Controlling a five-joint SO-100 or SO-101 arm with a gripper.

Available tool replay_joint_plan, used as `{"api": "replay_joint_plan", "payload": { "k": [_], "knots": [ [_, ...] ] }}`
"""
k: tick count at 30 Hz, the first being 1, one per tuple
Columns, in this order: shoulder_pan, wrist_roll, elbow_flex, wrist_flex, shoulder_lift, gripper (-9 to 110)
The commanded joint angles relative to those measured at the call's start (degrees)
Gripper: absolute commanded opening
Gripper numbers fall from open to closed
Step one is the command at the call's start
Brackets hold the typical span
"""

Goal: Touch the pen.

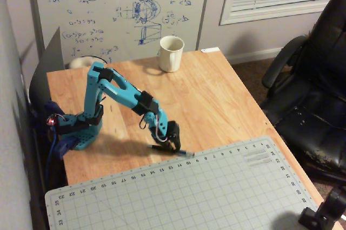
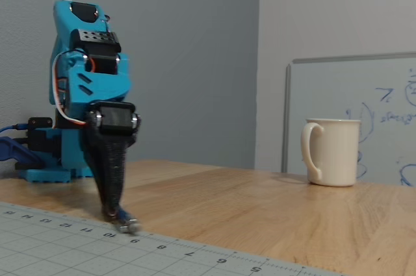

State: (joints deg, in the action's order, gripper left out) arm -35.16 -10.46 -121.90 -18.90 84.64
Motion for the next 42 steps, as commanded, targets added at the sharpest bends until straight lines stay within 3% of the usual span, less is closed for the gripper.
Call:
{"api": "replay_joint_plan", "payload": {
  "k": [1, 42],
  "knots": [
    [1.8, 0.2, 4.6, 1.2, 1.0, 1],
    [6.7, 0.4, 4.0, 1.0, 6.5, 1]
  ]
}}
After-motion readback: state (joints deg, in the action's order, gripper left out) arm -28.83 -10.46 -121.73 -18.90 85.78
